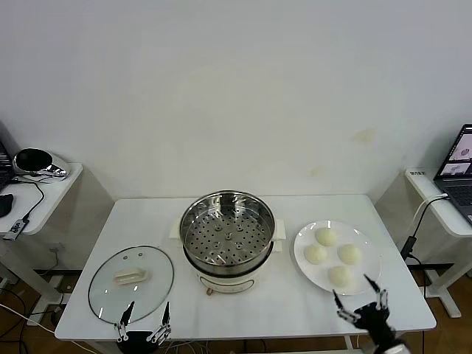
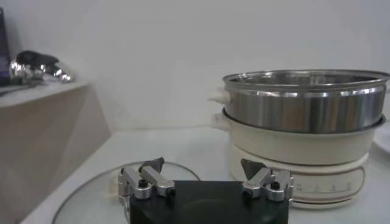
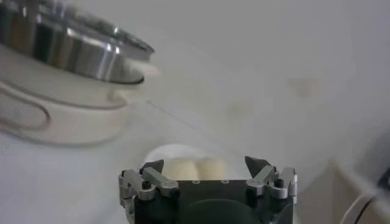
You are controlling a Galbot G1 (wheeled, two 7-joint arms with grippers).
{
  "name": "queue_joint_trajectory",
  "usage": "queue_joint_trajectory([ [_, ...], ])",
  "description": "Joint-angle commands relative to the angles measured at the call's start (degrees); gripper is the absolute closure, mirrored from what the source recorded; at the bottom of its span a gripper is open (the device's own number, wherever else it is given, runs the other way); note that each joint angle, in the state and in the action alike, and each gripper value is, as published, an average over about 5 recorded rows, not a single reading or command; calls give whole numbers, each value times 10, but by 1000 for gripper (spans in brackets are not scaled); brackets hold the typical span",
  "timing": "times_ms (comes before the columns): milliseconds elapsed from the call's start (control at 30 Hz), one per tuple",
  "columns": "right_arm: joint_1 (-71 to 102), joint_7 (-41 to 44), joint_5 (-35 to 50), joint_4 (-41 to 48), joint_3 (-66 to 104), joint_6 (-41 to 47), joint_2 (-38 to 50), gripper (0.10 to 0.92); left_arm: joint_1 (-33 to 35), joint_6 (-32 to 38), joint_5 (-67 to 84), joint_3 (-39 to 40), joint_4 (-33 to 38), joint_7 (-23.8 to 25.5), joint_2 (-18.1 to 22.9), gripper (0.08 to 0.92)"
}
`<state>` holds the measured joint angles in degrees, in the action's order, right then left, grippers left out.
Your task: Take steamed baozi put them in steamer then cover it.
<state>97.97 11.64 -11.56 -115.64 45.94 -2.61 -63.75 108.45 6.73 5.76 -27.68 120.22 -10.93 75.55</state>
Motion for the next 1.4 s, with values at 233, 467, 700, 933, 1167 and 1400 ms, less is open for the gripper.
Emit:
queue_joint_trajectory([
  [233,-230,206,-134,120,9,60,310,203,-39,2,-35,-14,-14,3,-13,177],
  [467,-528,318,-84,243,-266,41,390,203,-49,0,-38,-18,-20,-1,-13,177],
  [700,-800,443,-76,358,-564,8,377,203,-52,-5,-40,-23,-21,-6,-13,177],
  [933,-939,495,-44,435,-742,-1,334,203,-53,-11,-41,-25,-18,-9,-12,177],
  [1167,-989,502,-33,515,-823,-35,255,203,-49,-12,-41,-30,-17,-11,-12,177],
  [1400,-996,513,-62,611,-828,-48,168,203,-42,-11,-39,-41,-12,-11,-13,177],
])
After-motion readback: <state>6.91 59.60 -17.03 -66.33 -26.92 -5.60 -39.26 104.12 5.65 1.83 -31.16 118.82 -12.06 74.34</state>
